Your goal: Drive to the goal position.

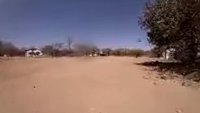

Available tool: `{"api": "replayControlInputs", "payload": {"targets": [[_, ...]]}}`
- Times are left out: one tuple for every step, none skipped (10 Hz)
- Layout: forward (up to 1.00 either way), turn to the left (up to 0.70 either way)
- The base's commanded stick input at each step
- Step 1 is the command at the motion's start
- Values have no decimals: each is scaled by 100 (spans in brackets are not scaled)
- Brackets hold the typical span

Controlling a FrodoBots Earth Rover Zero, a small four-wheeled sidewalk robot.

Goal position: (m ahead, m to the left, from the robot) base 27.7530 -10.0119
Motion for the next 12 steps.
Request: {"api": "replayControlInputs", "payload": {"targets": [[100,0],[100,0],[100,0],[100,0],[100,0],[100,0],[100,0],[100,0],[100,0],[100,0],[100,0],[100,0]]}}
